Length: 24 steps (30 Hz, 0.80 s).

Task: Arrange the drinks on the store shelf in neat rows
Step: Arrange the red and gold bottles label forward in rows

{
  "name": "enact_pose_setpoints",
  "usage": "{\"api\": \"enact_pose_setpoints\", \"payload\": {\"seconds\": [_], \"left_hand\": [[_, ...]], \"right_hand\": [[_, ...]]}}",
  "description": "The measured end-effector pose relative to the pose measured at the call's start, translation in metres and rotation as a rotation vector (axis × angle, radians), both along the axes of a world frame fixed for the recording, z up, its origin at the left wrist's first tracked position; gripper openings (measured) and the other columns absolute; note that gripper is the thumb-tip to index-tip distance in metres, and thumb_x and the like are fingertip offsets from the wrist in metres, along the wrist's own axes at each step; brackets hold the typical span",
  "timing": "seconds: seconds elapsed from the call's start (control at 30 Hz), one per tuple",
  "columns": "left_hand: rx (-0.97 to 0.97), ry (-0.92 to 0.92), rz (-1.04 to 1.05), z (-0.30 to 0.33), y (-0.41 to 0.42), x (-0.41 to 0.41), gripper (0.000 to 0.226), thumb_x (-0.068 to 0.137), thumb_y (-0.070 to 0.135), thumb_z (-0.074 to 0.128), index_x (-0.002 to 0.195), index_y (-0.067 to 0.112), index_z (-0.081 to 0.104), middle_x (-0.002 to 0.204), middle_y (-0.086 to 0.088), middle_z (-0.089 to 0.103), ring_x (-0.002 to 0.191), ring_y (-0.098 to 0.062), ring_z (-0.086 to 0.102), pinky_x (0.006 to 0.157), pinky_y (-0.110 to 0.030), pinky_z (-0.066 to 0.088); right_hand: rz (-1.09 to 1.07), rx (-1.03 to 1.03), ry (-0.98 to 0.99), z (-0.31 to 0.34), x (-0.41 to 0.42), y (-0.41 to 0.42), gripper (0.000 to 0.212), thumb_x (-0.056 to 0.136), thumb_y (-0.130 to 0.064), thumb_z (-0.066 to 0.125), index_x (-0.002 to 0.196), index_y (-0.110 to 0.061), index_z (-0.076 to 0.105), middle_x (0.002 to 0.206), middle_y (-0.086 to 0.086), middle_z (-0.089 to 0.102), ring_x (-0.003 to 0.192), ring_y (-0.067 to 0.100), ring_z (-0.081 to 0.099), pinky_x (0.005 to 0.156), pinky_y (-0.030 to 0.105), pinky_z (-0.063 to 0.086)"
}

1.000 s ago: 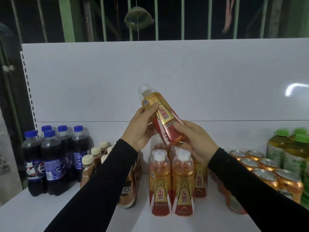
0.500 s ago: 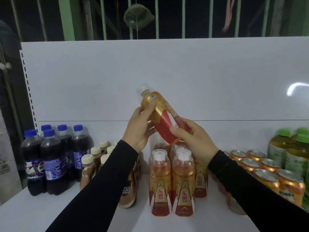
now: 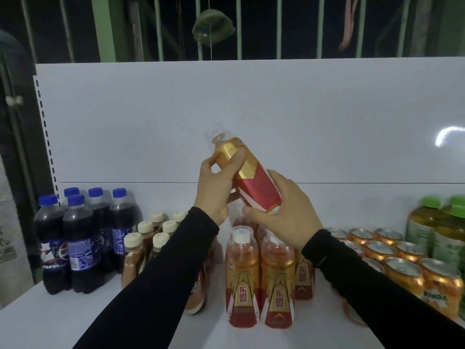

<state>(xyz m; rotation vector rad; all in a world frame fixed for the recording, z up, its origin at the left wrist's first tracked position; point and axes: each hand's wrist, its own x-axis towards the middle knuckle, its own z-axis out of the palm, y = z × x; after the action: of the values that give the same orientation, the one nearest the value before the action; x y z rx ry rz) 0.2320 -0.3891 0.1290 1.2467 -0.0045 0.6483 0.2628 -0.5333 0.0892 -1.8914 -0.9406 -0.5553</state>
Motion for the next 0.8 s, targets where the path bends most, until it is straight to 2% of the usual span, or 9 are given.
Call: {"api": "enact_pose_setpoints", "payload": {"seconds": [0.13,0.2,0.27,0.33,0.43,0.5,0.57,0.7,0.8], "left_hand": [[0.029,-0.003,-0.057,0.003,0.006,-0.001,0.055,0.090,0.038,0.071,0.136,0.021,0.046,0.089,0.001,0.075,0.076,-0.013,0.073,0.067,-0.030,0.058],[0.005,0.008,-0.124,0.002,0.007,-0.002,0.054,0.092,0.035,0.069,0.138,0.019,0.046,0.091,-0.002,0.073,0.079,-0.016,0.073,0.071,-0.035,0.059],[-0.025,0.008,-0.154,-0.001,0.007,-0.001,0.057,0.091,0.033,0.070,0.140,0.016,0.046,0.094,-0.006,0.073,0.082,-0.019,0.073,0.076,-0.039,0.060],[-0.043,0.003,-0.132,-0.002,0.006,-0.001,0.058,0.089,0.032,0.072,0.139,0.016,0.046,0.089,-0.003,0.075,0.080,-0.018,0.074,0.073,-0.038,0.060],[-0.055,-0.001,-0.071,-0.002,0.004,0.000,0.061,0.085,0.031,0.077,0.136,0.019,0.047,0.095,-0.005,0.076,0.082,-0.020,0.075,0.070,-0.037,0.061],[-0.043,0.004,-0.027,-0.002,0.001,0.001,0.062,0.083,0.033,0.079,0.134,0.022,0.045,0.103,-0.008,0.074,0.087,-0.022,0.075,0.075,-0.039,0.062],[-0.018,0.009,0.002,-0.001,-0.002,0.002,0.063,0.083,0.035,0.079,0.134,0.024,0.043,0.104,-0.008,0.073,0.086,-0.021,0.075,0.078,-0.039,0.062],[0.042,0.020,0.019,0.002,-0.002,0.000,0.053,0.089,0.044,0.071,0.131,0.025,0.045,0.105,-0.007,0.072,0.081,-0.015,0.075,0.071,-0.032,0.062],[0.071,0.037,0.010,0.003,0.001,-0.002,0.045,0.097,0.050,0.056,0.133,0.023,0.050,0.112,-0.009,0.070,0.093,-0.020,0.073,0.077,-0.033,0.062]], "right_hand": [[0.196,0.165,0.249,0.005,-0.002,-0.007,0.044,0.082,-0.032,0.076,0.121,-0.035,0.054,0.104,-0.020,0.065,0.090,-0.009,0.063,0.075,0.009,0.051],[0.372,0.261,0.472,0.005,-0.001,-0.006,0.050,0.081,-0.033,0.073,0.127,-0.019,0.057,0.107,-0.004,0.071,0.094,0.007,0.070,0.076,0.024,0.058],[0.459,0.317,0.628,0.004,0.000,-0.005,0.060,0.075,-0.038,0.070,0.128,-0.014,0.057,0.109,0.004,0.073,0.097,0.017,0.072,0.074,0.028,0.059],[0.423,0.292,0.585,0.005,-0.002,-0.005,0.058,0.074,-0.045,0.067,0.125,-0.019,0.057,0.112,0.001,0.071,0.096,0.014,0.072,0.072,0.023,0.057],[0.137,0.054,0.268,0.006,0.000,-0.006,0.074,0.068,-0.065,0.067,0.133,-0.037,0.043,0.118,-0.019,0.056,0.099,0.002,0.062,0.079,0.016,0.052],[-0.002,-0.073,0.097,0.003,0.006,-0.003,0.094,0.065,-0.072,0.073,0.143,-0.038,0.033,0.122,-0.017,0.046,0.105,-0.004,0.051,0.083,0.011,0.043],[-0.054,-0.111,0.018,-0.003,0.009,0.000,0.097,0.067,-0.067,0.076,0.147,-0.036,0.029,0.128,-0.014,0.044,0.105,-0.005,0.048,0.079,0.006,0.037],[0.066,0.046,0.133,-0.003,0.009,-0.007,0.063,0.077,-0.052,0.076,0.131,-0.040,0.046,0.114,-0.019,0.060,0.098,-0.002,0.060,0.080,0.013,0.050],[0.292,0.243,0.370,0.001,0.009,-0.012,0.050,0.073,-0.046,0.075,0.120,-0.037,0.057,0.109,-0.009,0.069,0.099,0.008,0.068,0.089,0.034,0.058]]}}
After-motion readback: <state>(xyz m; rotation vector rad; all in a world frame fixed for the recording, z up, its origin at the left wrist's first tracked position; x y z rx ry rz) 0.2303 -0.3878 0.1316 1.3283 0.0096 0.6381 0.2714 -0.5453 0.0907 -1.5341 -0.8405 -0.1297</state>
